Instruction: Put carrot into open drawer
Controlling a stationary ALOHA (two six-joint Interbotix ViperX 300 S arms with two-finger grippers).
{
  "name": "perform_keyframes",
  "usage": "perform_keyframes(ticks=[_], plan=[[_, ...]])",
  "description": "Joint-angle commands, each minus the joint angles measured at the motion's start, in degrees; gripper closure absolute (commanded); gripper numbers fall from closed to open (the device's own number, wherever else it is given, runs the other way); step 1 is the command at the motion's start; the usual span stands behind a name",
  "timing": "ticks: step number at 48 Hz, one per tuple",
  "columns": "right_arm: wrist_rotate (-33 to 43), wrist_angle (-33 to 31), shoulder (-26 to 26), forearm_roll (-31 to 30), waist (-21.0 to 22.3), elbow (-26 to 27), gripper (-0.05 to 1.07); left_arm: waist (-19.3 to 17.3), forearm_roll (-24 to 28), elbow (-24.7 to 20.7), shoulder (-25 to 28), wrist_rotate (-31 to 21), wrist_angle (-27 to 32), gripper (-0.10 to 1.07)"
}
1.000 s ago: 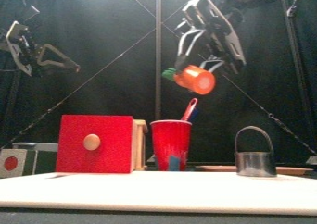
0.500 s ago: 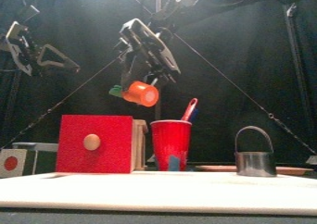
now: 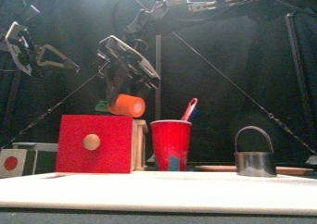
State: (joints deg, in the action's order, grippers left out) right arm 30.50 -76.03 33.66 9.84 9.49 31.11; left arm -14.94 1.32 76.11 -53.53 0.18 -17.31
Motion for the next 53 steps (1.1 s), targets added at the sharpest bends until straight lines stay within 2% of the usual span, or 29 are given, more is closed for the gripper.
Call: perform_keyframes(ticks=[1,5,15,30,43,53], plan=[[-0.09,-1.76,-0.44,-0.18,0.18,3.34,0.41,0.0,0.26,-1.14,0.44,0.09,-0.18,0.98],[-0.18,-1.85,0.35,-0.53,-0.09,4.92,0.39,-0.09,0.44,-1.14,0.35,0.09,-0.18,0.98],[-0.18,-3.69,0.53,-3.25,-0.18,6.5,0.23,-0.09,0.44,-1.14,0.35,0.09,-0.26,0.98],[-4.48,-4.31,1.67,-2.81,-1.32,7.47,0.2,-0.09,0.44,-1.14,0.44,0.09,-0.26,0.98],[-4.83,-4.75,1.67,-3.6,-1.41,7.73,0.09,-0.18,0.44,-1.05,0.35,0.09,-0.26,0.98],[-4.66,-4.75,-0.88,-8.35,-2.9,8.09,0.09,-0.26,0.44,-0.88,0.35,0.09,-0.26,0.98]])
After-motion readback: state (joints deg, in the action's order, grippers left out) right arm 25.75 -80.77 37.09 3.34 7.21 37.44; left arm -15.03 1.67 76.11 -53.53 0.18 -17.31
